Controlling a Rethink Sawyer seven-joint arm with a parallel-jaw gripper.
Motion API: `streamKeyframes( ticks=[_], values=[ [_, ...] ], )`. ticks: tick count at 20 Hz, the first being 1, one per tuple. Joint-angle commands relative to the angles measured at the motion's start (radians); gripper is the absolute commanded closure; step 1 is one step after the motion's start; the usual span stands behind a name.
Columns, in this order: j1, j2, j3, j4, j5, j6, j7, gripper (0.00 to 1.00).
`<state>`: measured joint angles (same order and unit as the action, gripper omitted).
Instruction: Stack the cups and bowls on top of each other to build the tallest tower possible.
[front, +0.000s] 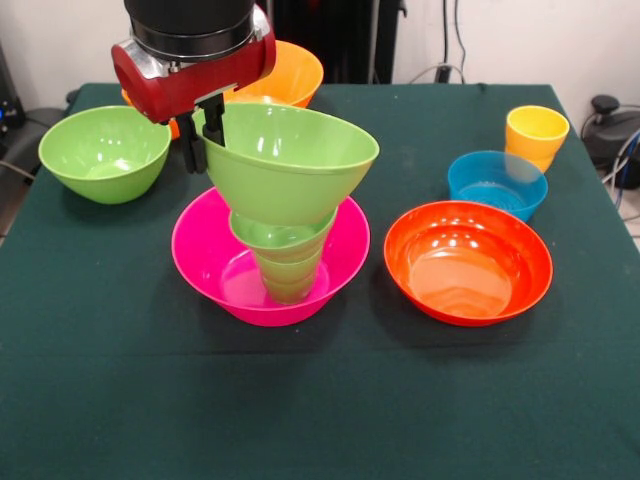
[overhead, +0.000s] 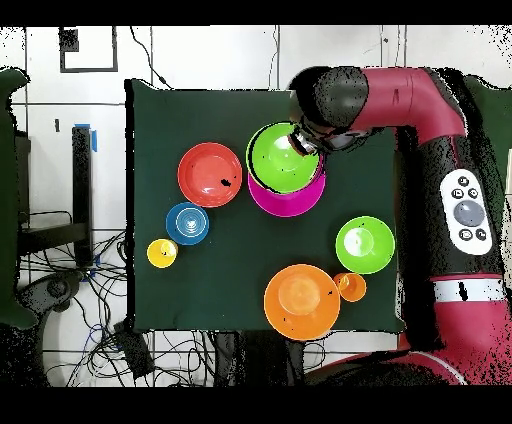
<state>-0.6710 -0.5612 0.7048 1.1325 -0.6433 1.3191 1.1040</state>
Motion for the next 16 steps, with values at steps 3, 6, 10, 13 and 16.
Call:
streamKeyframes(
  ticks=[3, 6, 10, 13, 16],
  values=[
    [0.006, 0.024, 0.006, 0.080, -0.053, -0.088, -0.241, 1.00],
    [0.006, 0.027, 0.006, 0.078, -0.051, -0.091, -0.242, 1.00],
    [0.010, 0.031, 0.005, 0.077, -0.050, -0.094, -0.240, 1.00],
    [0.005, 0.027, 0.006, 0.084, -0.046, -0.101, -0.241, 1.00],
    [0.006, 0.028, 0.006, 0.087, -0.043, -0.105, -0.239, 1.00]
  ],
)
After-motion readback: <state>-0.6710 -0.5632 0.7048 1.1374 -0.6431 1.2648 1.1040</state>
